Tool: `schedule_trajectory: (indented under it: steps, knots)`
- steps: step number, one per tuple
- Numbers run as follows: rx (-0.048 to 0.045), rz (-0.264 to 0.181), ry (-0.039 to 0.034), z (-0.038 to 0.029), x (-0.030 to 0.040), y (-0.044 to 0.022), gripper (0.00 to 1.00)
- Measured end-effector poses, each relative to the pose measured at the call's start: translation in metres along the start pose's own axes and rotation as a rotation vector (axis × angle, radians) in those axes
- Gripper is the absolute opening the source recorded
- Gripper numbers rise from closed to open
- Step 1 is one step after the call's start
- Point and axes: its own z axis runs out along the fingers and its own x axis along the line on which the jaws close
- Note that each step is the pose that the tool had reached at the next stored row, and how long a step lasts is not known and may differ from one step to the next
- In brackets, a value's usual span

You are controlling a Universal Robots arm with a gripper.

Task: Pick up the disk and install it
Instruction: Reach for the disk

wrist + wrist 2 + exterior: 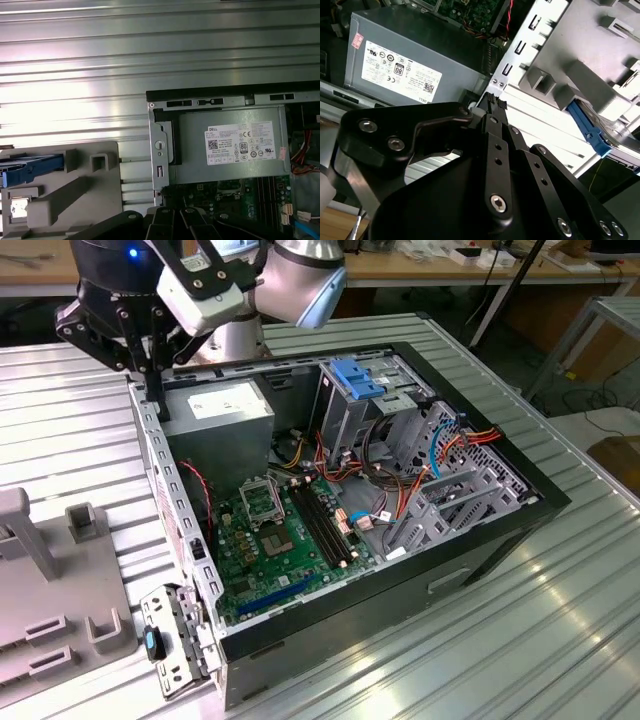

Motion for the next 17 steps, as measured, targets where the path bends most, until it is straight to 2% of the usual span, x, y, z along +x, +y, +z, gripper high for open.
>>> schedule_trajectory:
  steps: [5, 17]
  knots:
    - [0.0000, 0.000, -0.0001, -0.0002, 0.0073, -0.0006, 0.11]
    - [0.0001, 0.000, 0.0003, -0.0012, 0.0440, -0.0033, 0.11]
